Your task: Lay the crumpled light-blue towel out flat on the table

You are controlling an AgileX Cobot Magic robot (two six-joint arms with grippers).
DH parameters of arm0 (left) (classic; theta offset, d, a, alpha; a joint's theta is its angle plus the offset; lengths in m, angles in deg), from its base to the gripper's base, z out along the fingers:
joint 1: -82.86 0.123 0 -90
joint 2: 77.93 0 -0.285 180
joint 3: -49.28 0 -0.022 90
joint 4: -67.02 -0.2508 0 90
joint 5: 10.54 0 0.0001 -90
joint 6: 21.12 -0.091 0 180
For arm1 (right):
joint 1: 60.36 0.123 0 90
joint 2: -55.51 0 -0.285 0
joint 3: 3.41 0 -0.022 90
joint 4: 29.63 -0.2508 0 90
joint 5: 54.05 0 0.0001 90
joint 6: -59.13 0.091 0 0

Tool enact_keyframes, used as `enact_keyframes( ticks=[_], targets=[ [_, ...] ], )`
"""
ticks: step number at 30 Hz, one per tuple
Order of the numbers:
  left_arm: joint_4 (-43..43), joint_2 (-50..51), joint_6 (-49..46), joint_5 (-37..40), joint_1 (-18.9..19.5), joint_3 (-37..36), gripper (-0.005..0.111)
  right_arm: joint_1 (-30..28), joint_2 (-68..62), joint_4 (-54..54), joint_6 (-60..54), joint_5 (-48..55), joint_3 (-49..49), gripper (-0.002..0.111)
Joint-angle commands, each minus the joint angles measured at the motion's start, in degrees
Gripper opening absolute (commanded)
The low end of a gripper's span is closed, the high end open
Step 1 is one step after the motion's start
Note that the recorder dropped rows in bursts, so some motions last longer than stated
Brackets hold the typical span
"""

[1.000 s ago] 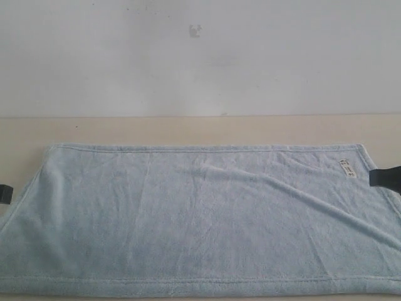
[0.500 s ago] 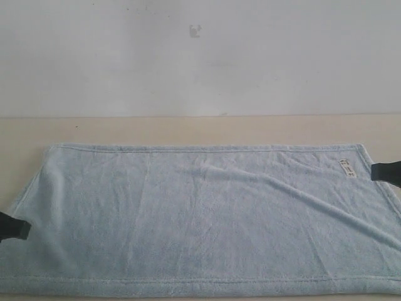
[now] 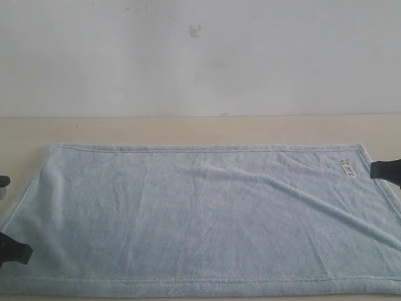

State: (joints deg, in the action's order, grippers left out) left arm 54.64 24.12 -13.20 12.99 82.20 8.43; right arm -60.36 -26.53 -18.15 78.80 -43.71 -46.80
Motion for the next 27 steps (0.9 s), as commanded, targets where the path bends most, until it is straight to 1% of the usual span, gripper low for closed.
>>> enact_keyframes(
  ticks=[1,6,7,10,11,13,15,20,24,26,27],
  targets=[
    [-1.0,1.9,0.1,2.0,0.0,-0.2,0.004,0.0,0.4,0.2,-0.1,-0.7,0.0,0.0],
    [-5.8,3.7,4.5,7.6,0.0,-0.2,0.004,0.0,0.4,0.2,-0.1,-0.7,0.0,0.0],
    [-8.4,4.2,6.9,9.4,0.0,-0.2,0.004,0.0,0.4,0.2,-0.1,-0.7,0.0,0.0],
    [-17.8,4.0,19.5,13.5,0.0,-0.2,0.004,0.0,0.4,-0.3,-0.1,-0.7,0.0,0.0],
    [-20.2,3.4,22.3,14.3,0.0,-0.2,0.004,0.0,0.4,-0.4,-0.1,-0.7,0.0,0.0],
    [-21.5,2.3,23.6,14.5,0.0,-0.2,0.004,0.0,0.4,-0.5,-0.1,-0.9,0.0,0.0],
    [-21.3,1.1,23.6,12.8,0.0,-0.2,0.004,0.0,0.4,-0.5,-0.1,-1.2,0.0,0.0],
    [-15.1,-4.9,20.9,3.8,-0.1,0.0,0.004,0.0,0.4,-0.5,-0.2,-2.4,0.0,0.0],
    [-13.8,-10.1,19.2,-0.5,-0.1,0.1,0.004,0.0,-2.2,-0.5,-2.4,-6.0,1.4,0.0],
    [-13.8,-11.6,19.2,-1.4,-0.1,0.5,0.004,0.0,-5.0,-0.5,-5.1,-3.2,4.5,0.0],
    [-13.8,-12.1,19.2,-1.7,-0.1,1.1,0.004,0.0,-6.9,-0.5,-7.0,0.0,7.7,0.0]
  ],
)
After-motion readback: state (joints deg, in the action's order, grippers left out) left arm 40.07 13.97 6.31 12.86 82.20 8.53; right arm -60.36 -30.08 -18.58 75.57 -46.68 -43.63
